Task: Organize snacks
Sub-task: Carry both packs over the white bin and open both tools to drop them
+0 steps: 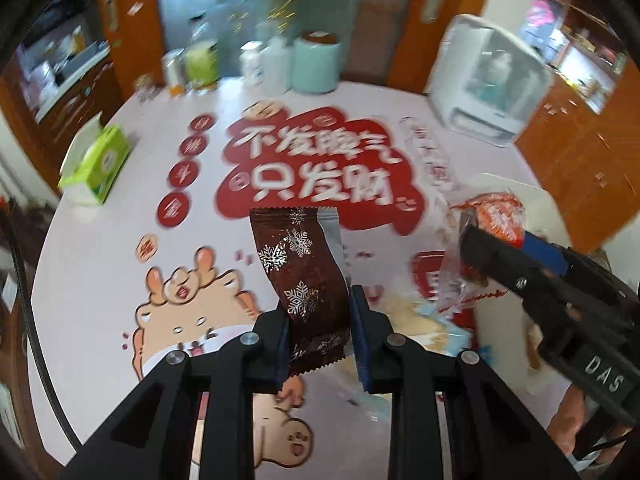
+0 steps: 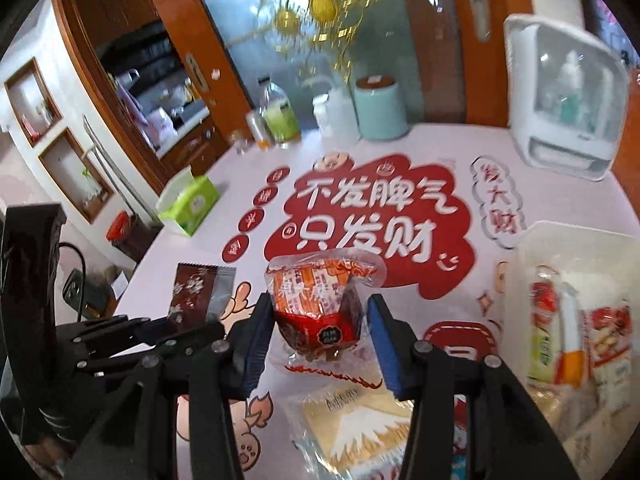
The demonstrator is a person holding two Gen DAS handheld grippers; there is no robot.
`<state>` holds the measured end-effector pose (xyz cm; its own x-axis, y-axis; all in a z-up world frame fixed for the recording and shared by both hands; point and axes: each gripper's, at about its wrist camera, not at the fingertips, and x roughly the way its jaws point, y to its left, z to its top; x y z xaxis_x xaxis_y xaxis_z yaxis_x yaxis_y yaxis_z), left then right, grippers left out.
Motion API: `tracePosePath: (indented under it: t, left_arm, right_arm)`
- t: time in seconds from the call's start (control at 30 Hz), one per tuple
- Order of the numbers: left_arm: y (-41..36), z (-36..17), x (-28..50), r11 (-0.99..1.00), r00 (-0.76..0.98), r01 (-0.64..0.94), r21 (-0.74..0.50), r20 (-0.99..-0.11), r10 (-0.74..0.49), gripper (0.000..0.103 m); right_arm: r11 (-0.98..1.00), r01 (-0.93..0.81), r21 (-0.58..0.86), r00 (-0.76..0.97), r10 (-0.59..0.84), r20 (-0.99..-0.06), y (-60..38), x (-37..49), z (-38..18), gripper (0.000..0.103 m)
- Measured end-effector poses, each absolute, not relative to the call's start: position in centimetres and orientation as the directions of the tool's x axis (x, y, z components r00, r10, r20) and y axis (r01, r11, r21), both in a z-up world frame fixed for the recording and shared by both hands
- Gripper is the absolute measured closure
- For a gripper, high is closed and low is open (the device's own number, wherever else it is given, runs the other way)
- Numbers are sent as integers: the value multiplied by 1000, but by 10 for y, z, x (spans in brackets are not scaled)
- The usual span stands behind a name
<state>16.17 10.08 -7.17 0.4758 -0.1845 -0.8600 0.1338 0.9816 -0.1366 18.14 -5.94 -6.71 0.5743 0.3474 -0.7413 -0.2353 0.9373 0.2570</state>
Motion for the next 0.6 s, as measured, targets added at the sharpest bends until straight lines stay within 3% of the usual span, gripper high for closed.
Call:
tracePosePath:
  t: [0.3,0.6]
  left_arm:
    - [5,-33,137,936,489,329,-126,-825,-283,79]
    - [-108,-22,119,861,475,505,-49,-817,-326,79]
  right_arm:
    - [957,-120,264,684,272,-677,-128,117,-23,55]
    - [970,131,204,741,41,-670,-208,60,-9,55]
